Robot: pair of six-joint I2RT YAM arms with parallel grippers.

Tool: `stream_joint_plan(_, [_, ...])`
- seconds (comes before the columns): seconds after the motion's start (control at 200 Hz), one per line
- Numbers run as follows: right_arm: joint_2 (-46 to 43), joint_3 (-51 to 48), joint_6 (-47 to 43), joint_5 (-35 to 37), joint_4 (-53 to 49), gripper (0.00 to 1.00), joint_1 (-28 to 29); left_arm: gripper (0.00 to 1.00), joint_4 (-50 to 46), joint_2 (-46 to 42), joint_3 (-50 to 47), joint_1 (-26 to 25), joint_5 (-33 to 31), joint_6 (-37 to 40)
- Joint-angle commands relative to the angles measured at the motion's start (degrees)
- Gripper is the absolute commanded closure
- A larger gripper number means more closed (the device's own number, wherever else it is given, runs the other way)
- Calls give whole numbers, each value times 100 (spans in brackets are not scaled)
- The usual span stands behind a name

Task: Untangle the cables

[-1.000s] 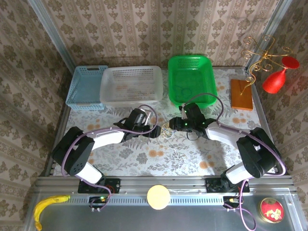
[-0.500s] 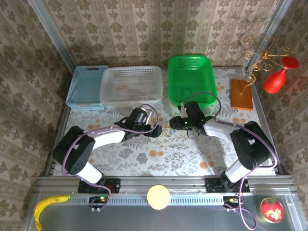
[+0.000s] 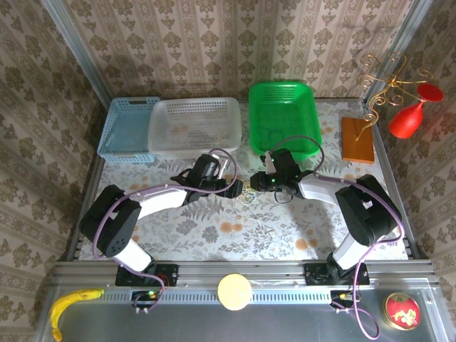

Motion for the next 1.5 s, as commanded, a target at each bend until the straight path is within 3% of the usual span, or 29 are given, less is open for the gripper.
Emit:
stream_joint_plan(0.0, [-492,-173,57,-120,-24,76,-1,0,51,95,115,-41,68,121])
stream_joint_plan(0.255, [-1042,-475,170,6,-211,60,15,0,141,55,-47,-54,45,90])
stream_joint_plan(0.72, [-255,-250,456,-70,240,54,147,0,299,159,-403,-119,9,169])
stream_joint_plan(0.845, [-52,-163,487,-100,312,60,150,0,337,216,-438,-118,-18,185])
stream_joint_plan(1.01, [-86,-159,500,-174,257,86,147,0,419,357,-459,-120,-46,214])
stream_joint_plan(1.145, [-379,-242,530,-208,125,100,154,0,494,451,-491,-119,-87,202])
stream_joint_plan(1.495, [-1778,-657,964,-409,-54,100,156,0,556,625,-641,-88,-277,220])
